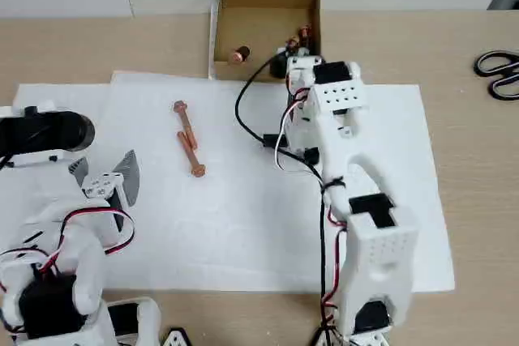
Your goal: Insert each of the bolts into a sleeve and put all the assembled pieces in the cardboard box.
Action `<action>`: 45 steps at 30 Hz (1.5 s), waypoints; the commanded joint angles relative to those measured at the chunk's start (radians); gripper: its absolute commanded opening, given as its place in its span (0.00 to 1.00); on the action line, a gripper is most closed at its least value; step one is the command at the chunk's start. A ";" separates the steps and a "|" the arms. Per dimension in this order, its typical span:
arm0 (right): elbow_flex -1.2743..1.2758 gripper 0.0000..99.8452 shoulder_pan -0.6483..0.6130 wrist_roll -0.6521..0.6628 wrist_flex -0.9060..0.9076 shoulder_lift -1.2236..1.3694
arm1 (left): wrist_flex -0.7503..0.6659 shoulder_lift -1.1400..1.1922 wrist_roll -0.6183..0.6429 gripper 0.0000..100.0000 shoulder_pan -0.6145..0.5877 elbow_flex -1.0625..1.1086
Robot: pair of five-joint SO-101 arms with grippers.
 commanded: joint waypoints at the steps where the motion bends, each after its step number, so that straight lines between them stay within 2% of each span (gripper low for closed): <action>1: -0.032 0.08 -0.005 0.014 -0.002 0.039 | 0.005 -0.009 -0.005 0.22 -0.005 -0.016; 5: -0.032 0.15 -0.002 0.014 0.005 0.077 | 0.005 -0.009 -0.005 0.22 -0.005 -0.016; 16: -0.032 0.15 -0.004 0.014 0.007 0.102 | 0.005 -0.009 -0.005 0.22 -0.005 -0.016; 18: -0.032 0.11 -0.004 0.014 0.007 0.102 | 0.005 -0.009 -0.005 0.22 -0.005 -0.016; 21: -0.032 0.00 -0.005 0.015 -0.002 0.101 | 0.005 -0.009 -0.005 0.22 -0.005 -0.015; 25: -0.034 0.00 -0.001 0.015 0.005 0.093 | 0.008 -0.009 -0.005 0.22 -0.005 -0.015; 29: -0.037 0.00 -0.001 0.015 0.007 0.084 | 0.080 0.000 -0.005 0.22 -0.003 -0.058; 35: -0.037 0.00 0.002 0.015 0.065 -0.053 | 0.091 0.011 -0.005 0.22 -0.002 -0.090; 45: -0.032 0.00 0.004 0.015 0.101 -0.286 | 0.097 0.420 -0.040 0.22 0.003 -0.252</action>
